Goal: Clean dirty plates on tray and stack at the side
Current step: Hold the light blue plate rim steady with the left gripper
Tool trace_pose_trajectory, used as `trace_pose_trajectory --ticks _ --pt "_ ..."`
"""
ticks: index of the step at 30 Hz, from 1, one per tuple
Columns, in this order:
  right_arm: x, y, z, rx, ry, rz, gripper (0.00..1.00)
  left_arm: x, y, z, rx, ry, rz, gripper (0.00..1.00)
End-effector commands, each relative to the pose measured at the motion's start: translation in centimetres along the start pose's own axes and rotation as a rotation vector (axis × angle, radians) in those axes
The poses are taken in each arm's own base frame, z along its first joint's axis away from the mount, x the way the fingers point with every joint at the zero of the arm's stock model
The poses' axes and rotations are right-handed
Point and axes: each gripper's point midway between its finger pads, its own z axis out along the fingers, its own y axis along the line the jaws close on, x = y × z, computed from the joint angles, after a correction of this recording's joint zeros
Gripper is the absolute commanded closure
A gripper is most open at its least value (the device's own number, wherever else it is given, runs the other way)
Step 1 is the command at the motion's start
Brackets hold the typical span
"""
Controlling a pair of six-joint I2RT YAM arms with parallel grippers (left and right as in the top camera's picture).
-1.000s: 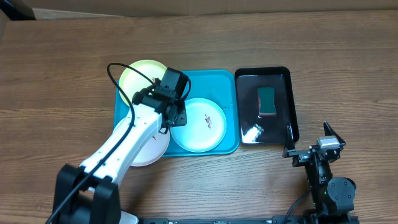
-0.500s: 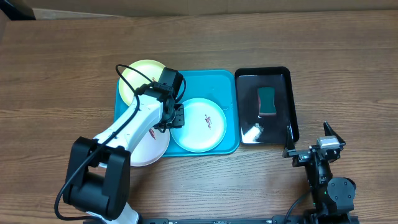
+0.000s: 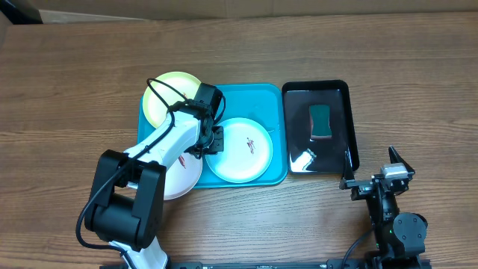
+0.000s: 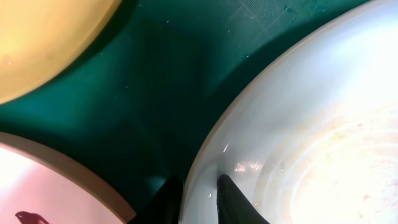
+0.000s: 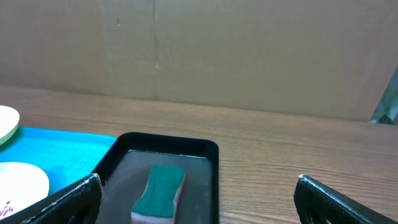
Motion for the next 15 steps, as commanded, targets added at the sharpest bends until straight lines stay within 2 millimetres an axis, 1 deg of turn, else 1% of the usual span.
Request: trace_pose_trajectory --ticks 1,5,9,10,12,15 --pt "0.2 -0.3 0.0 0.017 -0.003 0.005 0.00 -0.5 -0.1 -0.1 0.011 -0.002 0.013 0.81" --pt "0.2 -0.3 0.0 0.017 -0.003 0.005 0.00 -1.2 0.0 -0.5 0.015 -0.017 -0.006 0.89" --pt "0.2 -0.3 0.0 0.017 -0.003 0.005 0.00 -1.4 0.6 -0.5 0.014 -0.018 -0.073 0.89" --pt "0.2 -0.3 0.0 0.017 -0.003 0.005 0.00 -1.5 0.8 -0.5 0.014 -0.018 -0.087 0.90" --pt "0.2 -0.3 0.0 0.017 -0.003 0.005 0.00 -1.6 0.8 -0.5 0.023 -0.020 -0.099 0.96" --pt "0.2 -0.3 0.0 0.017 -0.003 0.005 0.00 -1.7 0.5 -0.5 0.043 -0.020 -0.098 0.96"
